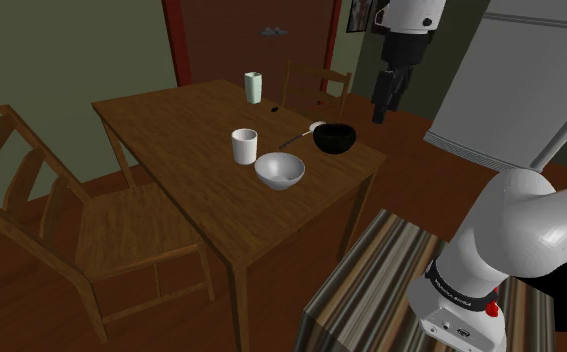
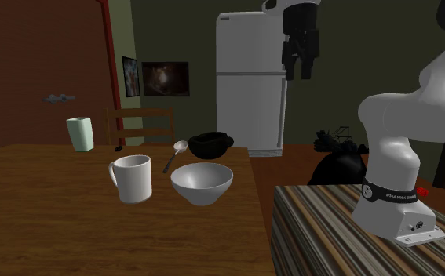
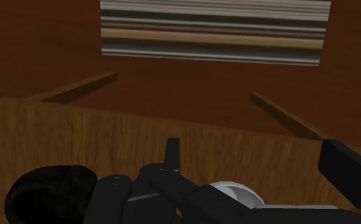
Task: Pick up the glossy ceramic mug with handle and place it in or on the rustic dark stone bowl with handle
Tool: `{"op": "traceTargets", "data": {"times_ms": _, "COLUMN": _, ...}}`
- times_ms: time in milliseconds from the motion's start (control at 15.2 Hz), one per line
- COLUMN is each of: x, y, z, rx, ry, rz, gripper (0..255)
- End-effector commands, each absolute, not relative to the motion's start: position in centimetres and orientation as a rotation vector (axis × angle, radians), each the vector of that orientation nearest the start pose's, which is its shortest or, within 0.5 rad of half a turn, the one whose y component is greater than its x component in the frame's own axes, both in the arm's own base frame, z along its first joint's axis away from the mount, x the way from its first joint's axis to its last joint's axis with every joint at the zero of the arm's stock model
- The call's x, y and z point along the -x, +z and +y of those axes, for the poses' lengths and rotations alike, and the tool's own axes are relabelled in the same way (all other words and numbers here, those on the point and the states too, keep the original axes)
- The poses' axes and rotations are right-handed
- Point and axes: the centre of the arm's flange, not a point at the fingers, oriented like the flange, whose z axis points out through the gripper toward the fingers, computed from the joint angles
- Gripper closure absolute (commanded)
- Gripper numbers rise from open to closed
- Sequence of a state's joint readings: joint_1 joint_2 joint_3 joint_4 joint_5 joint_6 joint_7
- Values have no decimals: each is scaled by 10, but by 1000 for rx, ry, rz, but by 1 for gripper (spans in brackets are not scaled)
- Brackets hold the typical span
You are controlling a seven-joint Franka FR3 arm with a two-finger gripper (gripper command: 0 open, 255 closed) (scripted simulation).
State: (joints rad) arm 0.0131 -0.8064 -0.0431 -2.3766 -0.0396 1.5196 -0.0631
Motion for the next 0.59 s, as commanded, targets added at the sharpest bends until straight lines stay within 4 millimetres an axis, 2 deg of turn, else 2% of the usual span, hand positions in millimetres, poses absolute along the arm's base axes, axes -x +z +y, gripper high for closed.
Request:
{"op": "traceTargets", "data": {"times_ms": 0, "x": -295, "y": 582, "z": -17, "rx": 3146, "ry": 81, "rz": -73, "gripper": 0}}
{"op": "traceTargets", "data": {"times_ms": 528, "x": -388, "y": 538, "z": 3, "rx": 3159, "ry": 71, "rz": -71, "gripper": 0}}
